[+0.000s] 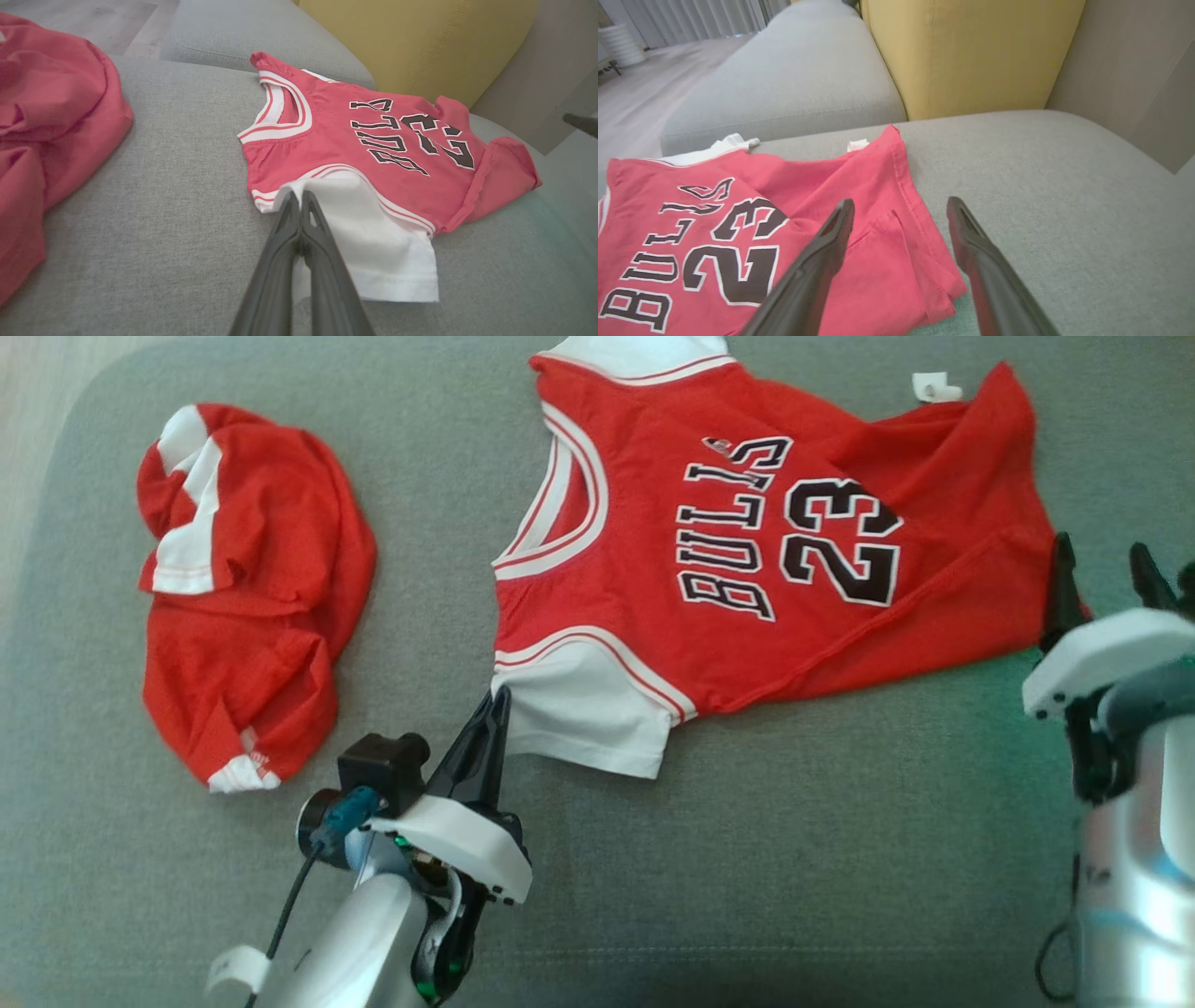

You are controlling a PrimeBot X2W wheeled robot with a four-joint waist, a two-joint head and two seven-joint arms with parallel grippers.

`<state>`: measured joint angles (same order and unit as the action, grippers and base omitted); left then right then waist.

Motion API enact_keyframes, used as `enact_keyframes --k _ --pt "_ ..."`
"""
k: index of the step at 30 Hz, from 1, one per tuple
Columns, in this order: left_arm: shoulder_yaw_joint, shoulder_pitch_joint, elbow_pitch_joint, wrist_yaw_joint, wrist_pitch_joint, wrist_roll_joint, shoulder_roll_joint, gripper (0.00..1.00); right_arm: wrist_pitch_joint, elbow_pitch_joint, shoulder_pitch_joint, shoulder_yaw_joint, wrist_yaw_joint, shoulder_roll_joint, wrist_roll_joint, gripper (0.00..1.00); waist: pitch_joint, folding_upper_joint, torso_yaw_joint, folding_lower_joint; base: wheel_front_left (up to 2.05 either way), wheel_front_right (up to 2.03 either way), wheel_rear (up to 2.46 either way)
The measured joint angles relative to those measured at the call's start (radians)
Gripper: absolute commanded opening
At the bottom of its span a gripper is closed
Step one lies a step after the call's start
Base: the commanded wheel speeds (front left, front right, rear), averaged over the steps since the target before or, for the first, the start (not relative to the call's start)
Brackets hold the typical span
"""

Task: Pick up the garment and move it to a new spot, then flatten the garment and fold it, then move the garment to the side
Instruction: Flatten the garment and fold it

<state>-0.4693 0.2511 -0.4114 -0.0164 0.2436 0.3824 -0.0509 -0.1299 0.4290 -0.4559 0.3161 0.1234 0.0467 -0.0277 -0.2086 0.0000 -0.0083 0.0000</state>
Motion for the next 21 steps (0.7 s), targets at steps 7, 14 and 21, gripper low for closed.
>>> enact_keyframes --k 7,14,21 --pt "-0.020 0.004 0.016 0.000 0.004 0.000 0.002 0.00 -0.067 0.187 -0.112 0.058 0.000 0.011 -0.073 1.00 -0.029 0.0000 0.024 0.0000 0.00 0.00 0.00" --pt "-0.035 0.018 0.018 0.007 0.005 0.000 0.002 0.00 -0.060 0.316 -0.187 0.076 0.000 0.044 -0.090 1.00 -0.051 0.0000 0.033 0.0000 0.00 0.00 0.00" --pt "-0.037 0.025 0.018 0.008 0.005 0.000 0.003 0.00 -0.026 0.418 -0.241 0.063 0.000 0.064 -0.097 1.00 -0.069 0.0000 0.038 0.0000 0.00 0.00 0.00"
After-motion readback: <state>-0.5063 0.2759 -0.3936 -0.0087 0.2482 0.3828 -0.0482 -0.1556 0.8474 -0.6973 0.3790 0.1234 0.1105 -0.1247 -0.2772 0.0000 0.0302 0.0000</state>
